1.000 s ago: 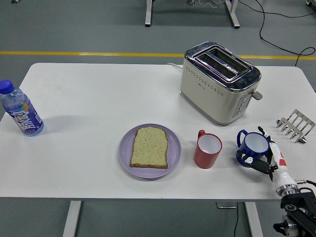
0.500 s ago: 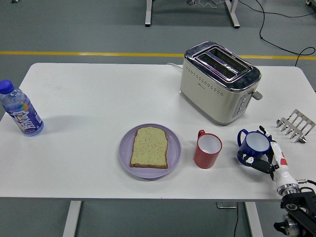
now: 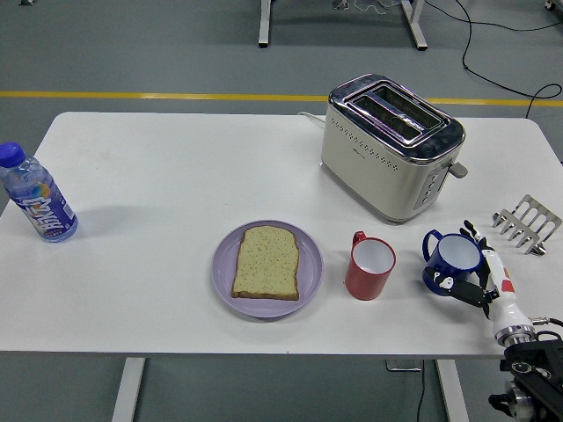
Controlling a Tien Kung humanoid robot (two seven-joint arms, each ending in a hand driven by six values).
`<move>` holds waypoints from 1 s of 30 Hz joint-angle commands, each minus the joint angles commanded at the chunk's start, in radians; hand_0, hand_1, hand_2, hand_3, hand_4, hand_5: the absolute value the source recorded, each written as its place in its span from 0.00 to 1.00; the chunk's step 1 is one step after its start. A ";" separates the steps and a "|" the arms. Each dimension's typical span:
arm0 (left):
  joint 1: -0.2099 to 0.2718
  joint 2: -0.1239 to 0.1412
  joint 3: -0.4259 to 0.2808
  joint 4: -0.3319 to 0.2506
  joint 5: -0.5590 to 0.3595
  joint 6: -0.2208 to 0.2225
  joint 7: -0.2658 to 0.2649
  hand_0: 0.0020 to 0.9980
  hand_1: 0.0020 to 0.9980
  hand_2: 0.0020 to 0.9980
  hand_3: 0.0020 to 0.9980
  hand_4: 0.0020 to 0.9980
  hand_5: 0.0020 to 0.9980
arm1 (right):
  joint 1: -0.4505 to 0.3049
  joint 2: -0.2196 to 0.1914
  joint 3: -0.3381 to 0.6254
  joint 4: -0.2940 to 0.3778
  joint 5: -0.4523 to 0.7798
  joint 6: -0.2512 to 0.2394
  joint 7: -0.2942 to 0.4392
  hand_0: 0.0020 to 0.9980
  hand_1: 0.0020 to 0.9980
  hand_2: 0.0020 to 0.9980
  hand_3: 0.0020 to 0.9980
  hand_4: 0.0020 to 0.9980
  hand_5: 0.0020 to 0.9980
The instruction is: Pick up the cup,pour liquid into bread,place the cup on the desk
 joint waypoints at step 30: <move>0.004 -0.003 -0.006 0.000 0.005 0.003 0.003 0.69 0.76 0.77 0.61 0.40 1.00 | -0.075 -0.014 0.127 0.163 -0.111 -0.028 -0.027 0.96 0.82 0.99 1.00 0.95 0.01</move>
